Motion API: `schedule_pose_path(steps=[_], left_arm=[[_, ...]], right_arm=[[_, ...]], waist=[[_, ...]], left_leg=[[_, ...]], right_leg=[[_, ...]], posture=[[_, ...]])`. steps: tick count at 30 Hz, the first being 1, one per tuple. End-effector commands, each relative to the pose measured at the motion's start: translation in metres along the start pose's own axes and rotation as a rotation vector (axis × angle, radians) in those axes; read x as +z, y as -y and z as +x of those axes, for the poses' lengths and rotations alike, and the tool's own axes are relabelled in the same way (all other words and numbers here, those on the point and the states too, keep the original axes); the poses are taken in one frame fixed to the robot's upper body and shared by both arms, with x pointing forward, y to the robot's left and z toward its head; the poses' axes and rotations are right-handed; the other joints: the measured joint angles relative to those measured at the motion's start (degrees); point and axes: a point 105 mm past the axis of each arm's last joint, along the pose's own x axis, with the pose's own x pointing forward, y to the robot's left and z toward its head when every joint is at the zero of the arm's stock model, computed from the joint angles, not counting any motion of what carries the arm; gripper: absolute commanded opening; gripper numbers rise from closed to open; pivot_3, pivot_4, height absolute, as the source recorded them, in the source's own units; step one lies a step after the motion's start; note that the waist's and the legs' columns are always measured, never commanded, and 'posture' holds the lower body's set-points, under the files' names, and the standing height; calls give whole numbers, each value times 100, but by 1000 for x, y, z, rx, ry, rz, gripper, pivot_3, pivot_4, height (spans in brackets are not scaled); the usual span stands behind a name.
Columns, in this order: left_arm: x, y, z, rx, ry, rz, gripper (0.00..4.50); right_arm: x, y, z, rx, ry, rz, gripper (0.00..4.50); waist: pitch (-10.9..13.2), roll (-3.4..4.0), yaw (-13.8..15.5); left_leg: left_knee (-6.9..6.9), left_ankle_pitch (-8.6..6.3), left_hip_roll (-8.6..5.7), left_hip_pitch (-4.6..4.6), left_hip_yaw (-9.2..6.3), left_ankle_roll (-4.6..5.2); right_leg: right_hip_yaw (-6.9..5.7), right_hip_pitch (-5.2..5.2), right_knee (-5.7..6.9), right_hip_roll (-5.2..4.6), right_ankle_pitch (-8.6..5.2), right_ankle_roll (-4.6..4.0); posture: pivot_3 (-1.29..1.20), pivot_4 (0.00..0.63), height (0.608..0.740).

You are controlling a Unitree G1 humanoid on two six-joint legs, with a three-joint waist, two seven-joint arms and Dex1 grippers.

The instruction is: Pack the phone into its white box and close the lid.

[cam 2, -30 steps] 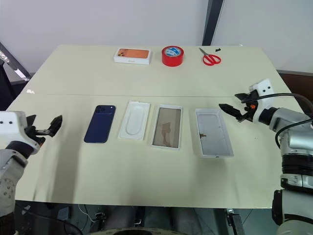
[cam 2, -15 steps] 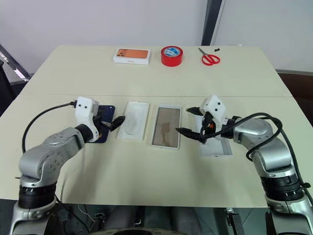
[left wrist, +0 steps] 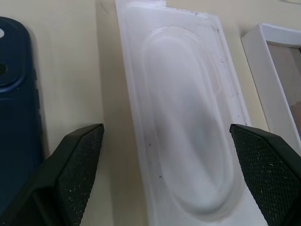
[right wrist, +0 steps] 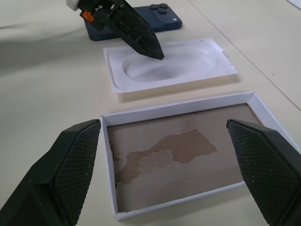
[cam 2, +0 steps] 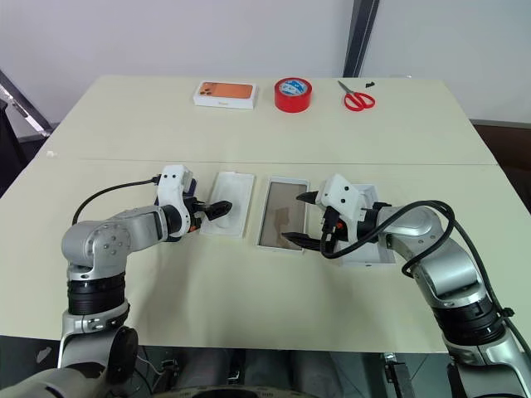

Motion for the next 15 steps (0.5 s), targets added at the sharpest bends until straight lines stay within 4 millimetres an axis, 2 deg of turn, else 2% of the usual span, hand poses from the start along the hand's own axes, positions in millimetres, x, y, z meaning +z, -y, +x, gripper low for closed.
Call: schedule_pose_path(steps=[1, 8, 13, 15], left_arm=[[0, -2, 2, -4, 0, -32, 3692], [-2, -4, 2, -5, -6, -74, 63], [3, -10, -2, 6, 33, -123, 63], [13, -9, -7, -33, 86, -199, 63]], right_arm=[[8, -1, 1, 1, 26, -39, 4500], [9, -2, 1, -6, 30, -44, 4500], [10, -6, 0, 2, 29, -45, 4500], [7, -10, 0, 24, -1, -67, 4500]], waist=[[0, 0, 4], [0, 0, 9], [0, 0, -4], [0, 0, -4]], left_leg=[[0, 0, 0, 0, 0, -1], [0, 1, -1, -2, 0, -2], [0, 2, -1, 0, -1, -3], [0, 2, -1, 0, -1, -4]], right_leg=[[0, 0, 0, -1, 0, 0], [0, 0, -2, -2, 0, 0], [1, 0, 1, -1, 0, 0], [1, -1, 1, -1, 0, 0]], posture=[[0, 150, 740], [0, 150, 740], [0, 150, 740], [0, 150, 740]])
